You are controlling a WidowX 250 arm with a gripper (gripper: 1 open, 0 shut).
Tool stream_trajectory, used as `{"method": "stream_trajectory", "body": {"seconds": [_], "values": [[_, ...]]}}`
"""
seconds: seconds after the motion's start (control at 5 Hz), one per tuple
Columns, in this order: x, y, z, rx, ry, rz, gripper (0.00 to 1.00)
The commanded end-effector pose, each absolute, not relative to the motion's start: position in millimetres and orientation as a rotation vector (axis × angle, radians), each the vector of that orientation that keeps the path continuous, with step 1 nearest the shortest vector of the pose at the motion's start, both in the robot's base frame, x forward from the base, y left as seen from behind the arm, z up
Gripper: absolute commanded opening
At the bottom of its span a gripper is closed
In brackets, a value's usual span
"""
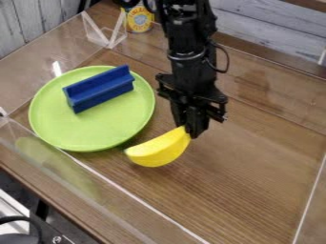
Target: Remove the banana from inside the green plate and put it on the table
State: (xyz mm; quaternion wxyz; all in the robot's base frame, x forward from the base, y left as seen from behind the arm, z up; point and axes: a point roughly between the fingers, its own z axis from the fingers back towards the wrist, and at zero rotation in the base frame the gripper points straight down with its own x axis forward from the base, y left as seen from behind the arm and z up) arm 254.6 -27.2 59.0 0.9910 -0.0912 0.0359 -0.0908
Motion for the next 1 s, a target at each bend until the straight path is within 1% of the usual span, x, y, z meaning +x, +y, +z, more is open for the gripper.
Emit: {"method": "stream_trajectory", "body": {"seconds": [0.0,0.4,0.6,0.8], "values": [[260.1,-31.9,63.9,-0.187,0.017,-0.194,0.0],[260.8,-35.4,55.3,-0.198,0.009,-0.198,0.0],[260.2,-36.7,52.3,-0.199,0.009,-0.201,1.0],[257.4,-37.9,50.5,-0.198,0.013,-0.212,1.0]]}}
